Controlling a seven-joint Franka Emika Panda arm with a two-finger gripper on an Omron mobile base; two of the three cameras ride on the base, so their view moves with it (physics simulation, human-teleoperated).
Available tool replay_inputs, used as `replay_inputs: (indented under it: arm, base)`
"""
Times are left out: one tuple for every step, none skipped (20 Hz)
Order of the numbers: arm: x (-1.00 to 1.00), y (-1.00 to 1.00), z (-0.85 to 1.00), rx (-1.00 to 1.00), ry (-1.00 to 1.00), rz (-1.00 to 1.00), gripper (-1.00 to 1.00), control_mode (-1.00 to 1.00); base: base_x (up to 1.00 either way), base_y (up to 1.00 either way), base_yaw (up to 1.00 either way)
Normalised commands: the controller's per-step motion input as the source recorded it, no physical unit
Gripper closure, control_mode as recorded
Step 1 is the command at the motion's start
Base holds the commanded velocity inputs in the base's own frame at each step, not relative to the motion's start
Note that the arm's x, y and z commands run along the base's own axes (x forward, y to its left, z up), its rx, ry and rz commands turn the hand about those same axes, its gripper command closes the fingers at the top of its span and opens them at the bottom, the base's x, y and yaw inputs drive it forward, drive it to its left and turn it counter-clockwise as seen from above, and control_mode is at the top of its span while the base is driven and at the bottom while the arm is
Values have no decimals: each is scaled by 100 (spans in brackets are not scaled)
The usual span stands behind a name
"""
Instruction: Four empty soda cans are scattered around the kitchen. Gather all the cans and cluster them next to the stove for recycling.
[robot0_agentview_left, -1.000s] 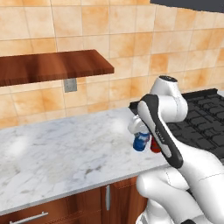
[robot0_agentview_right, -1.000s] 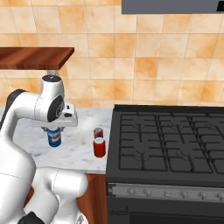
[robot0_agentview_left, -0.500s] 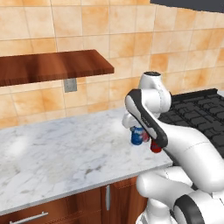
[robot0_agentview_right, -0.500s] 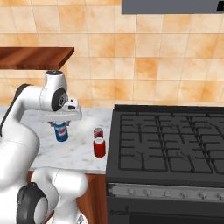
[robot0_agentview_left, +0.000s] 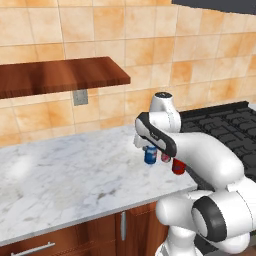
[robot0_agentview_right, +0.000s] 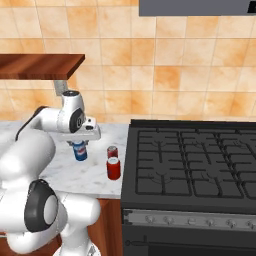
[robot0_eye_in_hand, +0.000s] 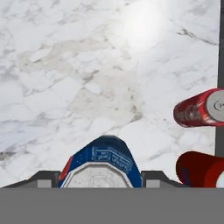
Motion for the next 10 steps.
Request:
replay_inputs:
  arm:
    - [48, 0, -41, -4, 14, -1, 100, -100]
    - [34, 0, -36, 0, 5, -1, 100, -100]
    - [31, 0, -35, 0, 3, 0, 100, -100]
    - [28, 0, -31, 0, 1, 0, 100, -100]
    - [38, -6, -29, -1, 1, 0, 100, -100]
    - [41, -10, -26, -2, 0, 0, 100, -100]
    - [41, -12, -20, -3, 0, 0, 100, -100]
    - [35, -14, -9, -1, 0, 0, 100, -100]
    - [36, -20, -11, -1, 0, 0, 100, -100]
    - [34, -18, -18, -1, 1, 0, 100, -100]
  base:
    - [0, 0, 0]
    - [0, 0, 0]
    - [0, 0, 0]
    - [0, 0, 0]
    - [0, 0, 0]
    - [0, 0, 0]
    - [0, 0, 0]
    - [0, 0, 0]
    - [0, 0, 0]
    - [0, 0, 0]
